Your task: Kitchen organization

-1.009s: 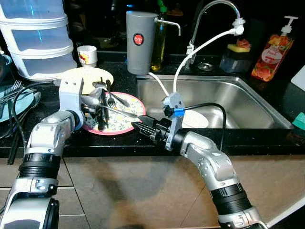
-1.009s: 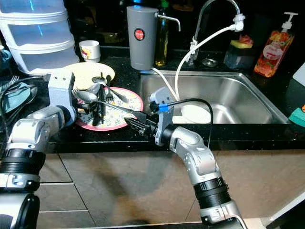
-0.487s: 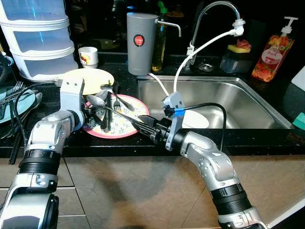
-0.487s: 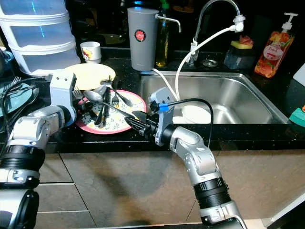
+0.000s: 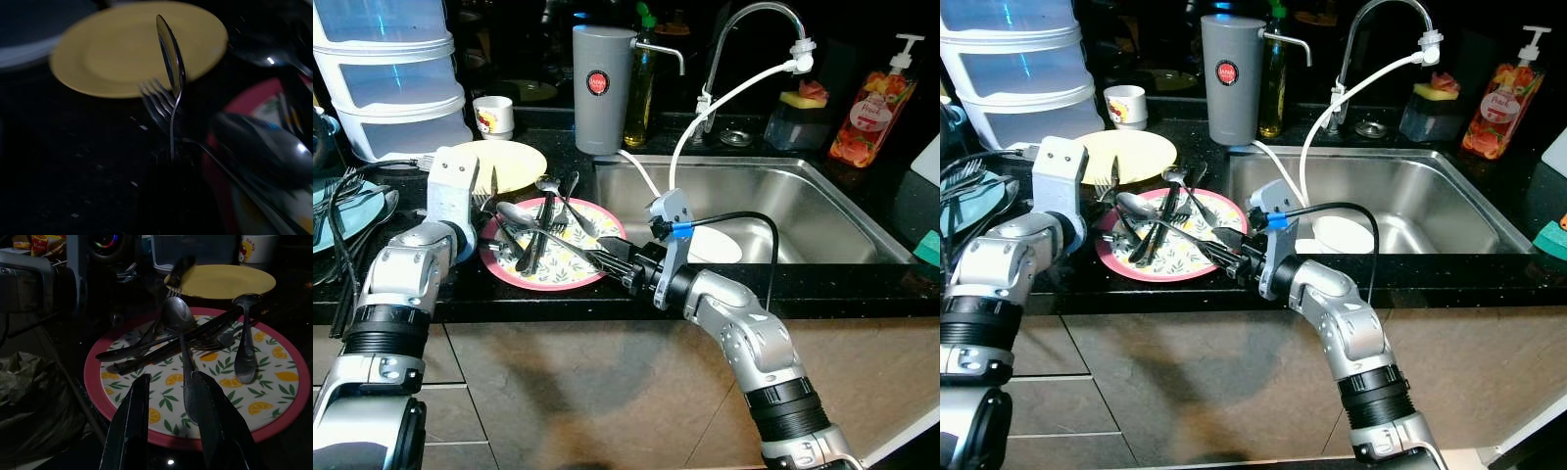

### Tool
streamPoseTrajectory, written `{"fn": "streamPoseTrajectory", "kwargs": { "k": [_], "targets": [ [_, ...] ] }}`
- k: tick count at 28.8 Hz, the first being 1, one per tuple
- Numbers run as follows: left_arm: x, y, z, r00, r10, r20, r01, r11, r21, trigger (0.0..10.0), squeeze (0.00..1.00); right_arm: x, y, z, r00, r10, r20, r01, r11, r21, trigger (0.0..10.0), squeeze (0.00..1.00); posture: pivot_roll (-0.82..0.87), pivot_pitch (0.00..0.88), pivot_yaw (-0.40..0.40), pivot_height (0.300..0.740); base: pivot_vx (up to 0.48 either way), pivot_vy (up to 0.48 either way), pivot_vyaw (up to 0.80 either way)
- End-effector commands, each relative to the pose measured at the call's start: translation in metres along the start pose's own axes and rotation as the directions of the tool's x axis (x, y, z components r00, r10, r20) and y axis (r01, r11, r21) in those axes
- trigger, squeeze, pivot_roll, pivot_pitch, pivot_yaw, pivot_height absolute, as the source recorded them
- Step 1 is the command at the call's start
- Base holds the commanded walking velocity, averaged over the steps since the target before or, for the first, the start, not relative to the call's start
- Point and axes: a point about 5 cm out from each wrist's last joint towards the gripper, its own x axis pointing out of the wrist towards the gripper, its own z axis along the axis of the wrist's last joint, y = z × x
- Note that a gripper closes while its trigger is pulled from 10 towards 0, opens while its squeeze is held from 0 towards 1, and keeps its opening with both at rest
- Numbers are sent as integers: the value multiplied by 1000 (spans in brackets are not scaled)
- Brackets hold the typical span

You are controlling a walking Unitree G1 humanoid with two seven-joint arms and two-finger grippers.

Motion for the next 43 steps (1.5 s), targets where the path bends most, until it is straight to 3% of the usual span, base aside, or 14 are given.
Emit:
{"fn": "streamPoseTrajectory", "kwargs": {
  "k": [1, 5, 7, 12, 14, 16, 17, 19, 22, 23, 24, 36, 37, 43],
  "targets": [
    [-1, 10, 16, 995, 54, 79, -55, 998, 11, 0, 0, -2, -1, -1, 1000, -7, 10, 7, 1000, 11, 10000, 0, 49, 26, -12, 740, 0, 0, 0],
    [-3, 10, 26, 987, 60, 147, -60, 998, 0, 0, 0, -2, -2, 0, 1000, -9, 12, 9, 1000, 13, 10000, 0, 47, 27, -14, 740, 0, 0, 0],
    [-6, 4, 46, 963, 20, 267, -10, 999, -38, 0, 0, -2, -2, 3, 999, -14, 31, 13, 999, 30, 10000, 0, 47, 27, -14, 740, 0, 0, 0],
    [-10, -2, 58, 942, -21, 336, 39, 998, -47, 0, 0, -2, -3, 5, 999, -19, 47, 17, 999, 45, 10000, 0, 47, 27, -14, 740, 0, 0, 0],
    [-19, -31, 83, 848, -222, 481, 310, 944, -111, 0, 0, -1, -7, 17, 990, -60, 126, 46, 993, 108, 10000, 0, 51, 25, -11, 740, 0, 0, 0],
    [-26, -57, 87, 743, -384, 548, 542, 826, -156, 0, 0, 0, -13, 35, 963, -122, 240, 74, 977, 201, 10000, 0, 51, 25, -11, 740, 0, 0, 0],
    [-27, -64, 85, 720, -418, 554, 589, 790, -169, 0, 0, 0, -14, 40, 953, -140, 270, 79, 971, 226, 10000, 0, 49, 22, -8, 740, 0, 0, 0],
    [-27, -64, 85, 720, -418, 554, 589, 790, -169, 0, 0, 0, -14, 40, 953, -140, 270, 79, 971, 226, 10000, 0, 49, 22, -8, 740, 0, 0, 0],
    [-32, -82, 75, 650, -538, 536, 703, 694, -156, 0, 0, 0, -15, 54, 926, -162, 340, 64, 957, 282, 10000, 0, 46, 20, -6, 740, 0, 0, 0],
    [-32, -82, 75, 650, -538, 536, 703, 694, -156, 0, 0, 0, -15, 54, 926, -162, 340, 64, 957, 282, 10000, 0, 46, 20, -6, 740, 0, 0, 0],
    [-36, -90, 68, 617, -601, 508, 739, 665, -108, 0, 0, 1, -13, 62, 913, -161, 374, 43, 951, 305, 10000, 1000, 46, 20, -6, 740, 0, 0, 0],
    [-40, -99, 47, 575, -678, 457, 795, 595, -118, 0, 0, 8, 2, 76, 897, -109, 428, -44, 942, 334, 10000, 1000, 36, 14, 3, 740, 0, 0, 0],
    [-42, -101, 45, 562, -690, 456, 807, 578, -120, 0, 0, 11, 5, 76, 903, -102, 417, -49, 941, 335, 10000, 0, 36, 12, 2, 740, 0, 0, 0],
    [-44, -106, 45, 544, -707, 452, 821, 559, -114, 0, 0, 15, 7, 72, 927, -90, 364, -34, 946, 321, 10000, 0, 36, 13, -1, 740, 0, 0, 0]
  ]
}}
